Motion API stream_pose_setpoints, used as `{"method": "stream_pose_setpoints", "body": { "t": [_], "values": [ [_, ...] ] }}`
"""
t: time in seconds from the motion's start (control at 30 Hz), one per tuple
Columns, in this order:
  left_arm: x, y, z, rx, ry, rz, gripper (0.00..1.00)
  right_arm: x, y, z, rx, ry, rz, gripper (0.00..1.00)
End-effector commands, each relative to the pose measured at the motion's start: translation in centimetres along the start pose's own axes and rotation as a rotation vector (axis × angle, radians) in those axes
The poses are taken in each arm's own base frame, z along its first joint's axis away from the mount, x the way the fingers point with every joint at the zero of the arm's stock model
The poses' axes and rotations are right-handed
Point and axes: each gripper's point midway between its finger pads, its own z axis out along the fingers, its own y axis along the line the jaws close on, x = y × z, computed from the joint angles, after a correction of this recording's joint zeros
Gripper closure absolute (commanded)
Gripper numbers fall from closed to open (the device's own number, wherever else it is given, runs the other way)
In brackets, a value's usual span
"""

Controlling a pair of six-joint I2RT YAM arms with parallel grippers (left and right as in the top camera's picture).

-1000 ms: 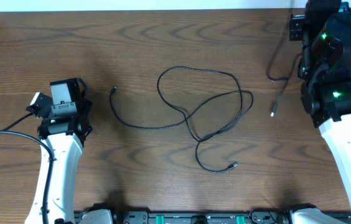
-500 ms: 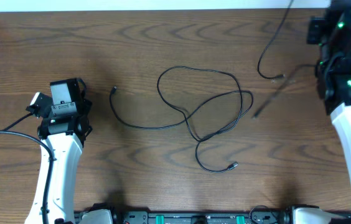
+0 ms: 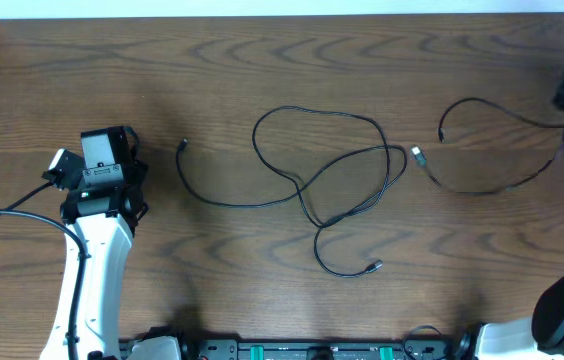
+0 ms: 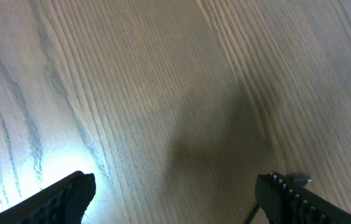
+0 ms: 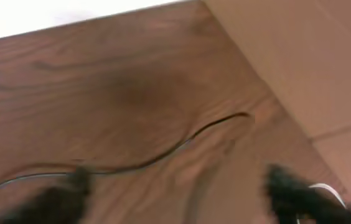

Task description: Untangle cables

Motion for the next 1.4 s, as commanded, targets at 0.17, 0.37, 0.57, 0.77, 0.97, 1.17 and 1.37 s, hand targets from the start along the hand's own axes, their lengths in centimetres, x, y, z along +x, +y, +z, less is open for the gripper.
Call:
{"method": "stream_pose_setpoints", "body": {
  "t": [0.17,0.37,0.57,0.77,0.97,1.17,1.37],
  "values": [
    [-0.1,0.3,-0.1,-0.007,-0.004,-0.009,0.13,0.0,4.0,-0.4,-0.281,0.009,0.067,0.01],
    [-0.1,0.3,-0.1,-0.009,-0.003,-0.008,0.13,0.2,8.1,-2.1,-0.529,0.022,0.066,0.01],
    [-0.1,0.3,-0.1,-0.009,-0.003,-0.008,0.13,0.6,10.8,-4.1,-0.723,0.045,0.071,0.01],
    [-0.1,0.3,-0.1,-0.009,-0.003,-0.008,0.14,2.2,12.3,-4.8,-0.797,0.096,0.071,0.01],
    [-0.1,0.3,-0.1,-0.010,-0.003,-0.007,0.13,4.6,13.7,-4.4,-0.802,0.157,0.059,0.01],
    [-0.1,0.3,-0.1,-0.010,-0.003,-0.007,0.13,7.7,15.8,-4.1,-0.813,0.229,0.025,0.01],
    [-0.1,0.3,-0.1,-0.010,-0.003,-0.007,0.13,10.0,16.7,-4.0,-0.764,0.282,-0.018,0.01]
  ]
}}
